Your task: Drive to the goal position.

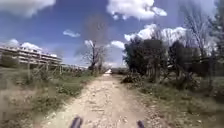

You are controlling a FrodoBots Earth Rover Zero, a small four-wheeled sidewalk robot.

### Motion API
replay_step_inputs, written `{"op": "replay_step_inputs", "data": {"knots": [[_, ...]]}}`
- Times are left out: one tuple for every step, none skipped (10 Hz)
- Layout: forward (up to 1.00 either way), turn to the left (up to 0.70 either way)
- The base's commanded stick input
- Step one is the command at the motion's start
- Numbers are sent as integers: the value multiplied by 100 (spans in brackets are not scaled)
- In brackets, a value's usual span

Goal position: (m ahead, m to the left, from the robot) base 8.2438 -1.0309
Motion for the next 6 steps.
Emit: {"op": "replay_step_inputs", "data": {"knots": [[100,2],[100,0],[100,0],[100,0],[100,0],[100,0]]}}
